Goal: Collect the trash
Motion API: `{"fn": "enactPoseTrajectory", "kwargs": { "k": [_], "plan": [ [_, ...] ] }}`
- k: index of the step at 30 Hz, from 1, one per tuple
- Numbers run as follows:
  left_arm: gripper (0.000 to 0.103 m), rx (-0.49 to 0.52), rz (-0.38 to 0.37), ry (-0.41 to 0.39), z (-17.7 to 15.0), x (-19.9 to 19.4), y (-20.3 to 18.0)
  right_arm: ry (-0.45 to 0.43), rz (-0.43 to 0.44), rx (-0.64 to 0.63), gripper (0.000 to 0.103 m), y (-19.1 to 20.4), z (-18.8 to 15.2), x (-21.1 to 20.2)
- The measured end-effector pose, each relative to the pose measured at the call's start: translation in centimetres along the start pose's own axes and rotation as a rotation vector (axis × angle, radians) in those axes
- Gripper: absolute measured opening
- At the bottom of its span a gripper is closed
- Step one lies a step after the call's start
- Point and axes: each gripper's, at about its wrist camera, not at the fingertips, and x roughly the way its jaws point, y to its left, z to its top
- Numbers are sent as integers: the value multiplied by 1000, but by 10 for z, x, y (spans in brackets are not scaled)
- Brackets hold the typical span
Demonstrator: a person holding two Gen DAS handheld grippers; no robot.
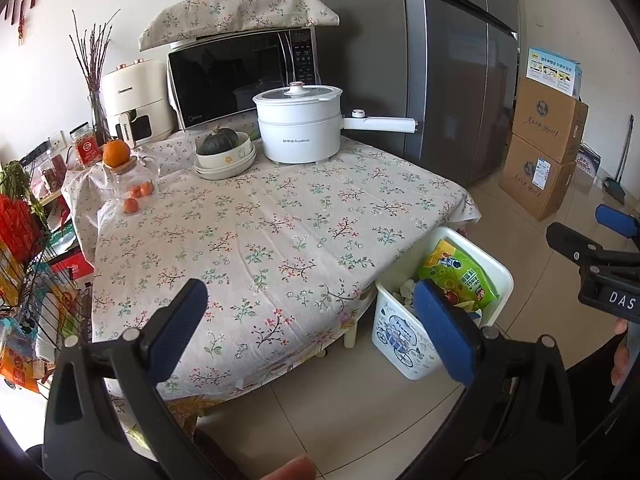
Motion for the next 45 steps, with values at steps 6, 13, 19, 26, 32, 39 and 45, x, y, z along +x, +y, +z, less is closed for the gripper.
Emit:
{"fn": "enactPoseTrajectory", "kwargs": {
  "k": [6,13,19,26,32,39,45],
  "plan": [
    [102,-6,-2,-2,-1,0,0,-6,-5,-3,103,-1,-2,0],
    [102,-7,-2,0,-1,-1,-1,1,-2,-6,103,0,-2,1],
    [102,-10,-5,4,-2,-1,-3,-15,-17,-25,103,3,-2,-1],
    [102,-10,-8,8,-2,1,-4,-18,-16,-32,103,4,-2,-1],
    [102,-11,-9,9,-1,1,-6,-21,-15,-33,103,4,-1,-1],
    [102,-19,-11,11,-1,3,-7,-17,-15,-35,103,4,-2,-1],
    [102,-16,-12,11,-1,3,-8,-17,-16,-34,103,4,-2,-2]
  ]
}}
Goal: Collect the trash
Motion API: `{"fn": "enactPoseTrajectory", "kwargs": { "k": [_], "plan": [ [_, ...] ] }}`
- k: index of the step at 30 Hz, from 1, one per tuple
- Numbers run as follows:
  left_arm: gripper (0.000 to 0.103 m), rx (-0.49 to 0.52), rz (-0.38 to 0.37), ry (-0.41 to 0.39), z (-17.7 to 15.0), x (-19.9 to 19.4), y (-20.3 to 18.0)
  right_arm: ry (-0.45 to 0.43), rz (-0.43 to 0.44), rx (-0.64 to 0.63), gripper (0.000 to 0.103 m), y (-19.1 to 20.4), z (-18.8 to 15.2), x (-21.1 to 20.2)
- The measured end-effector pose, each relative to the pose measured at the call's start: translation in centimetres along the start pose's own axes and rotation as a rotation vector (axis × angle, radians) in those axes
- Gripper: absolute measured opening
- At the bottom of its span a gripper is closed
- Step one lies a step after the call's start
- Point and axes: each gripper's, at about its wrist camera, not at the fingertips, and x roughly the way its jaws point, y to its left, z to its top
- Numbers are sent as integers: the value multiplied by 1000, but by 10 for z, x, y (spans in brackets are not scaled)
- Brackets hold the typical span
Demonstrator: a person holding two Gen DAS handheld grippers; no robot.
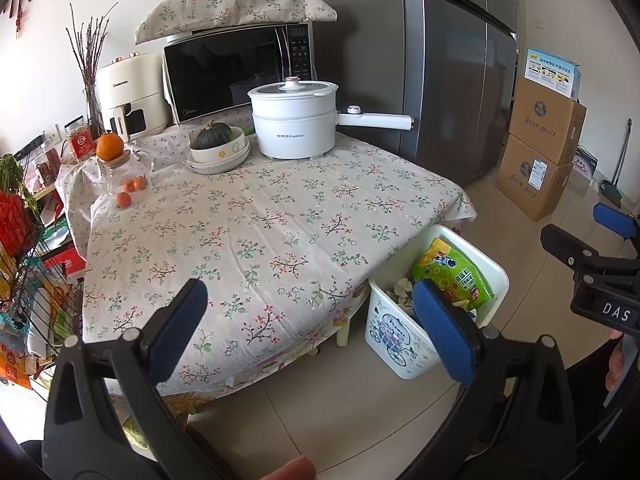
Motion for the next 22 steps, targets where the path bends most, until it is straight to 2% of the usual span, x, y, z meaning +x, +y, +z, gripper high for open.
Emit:
{"fn": "enactPoseTrajectory", "kwargs": {
  "k": [22],
  "plan": [
    [102,-9,8,8,0,1,2,-7,5,-29,103,7,4,4]
  ]
}}
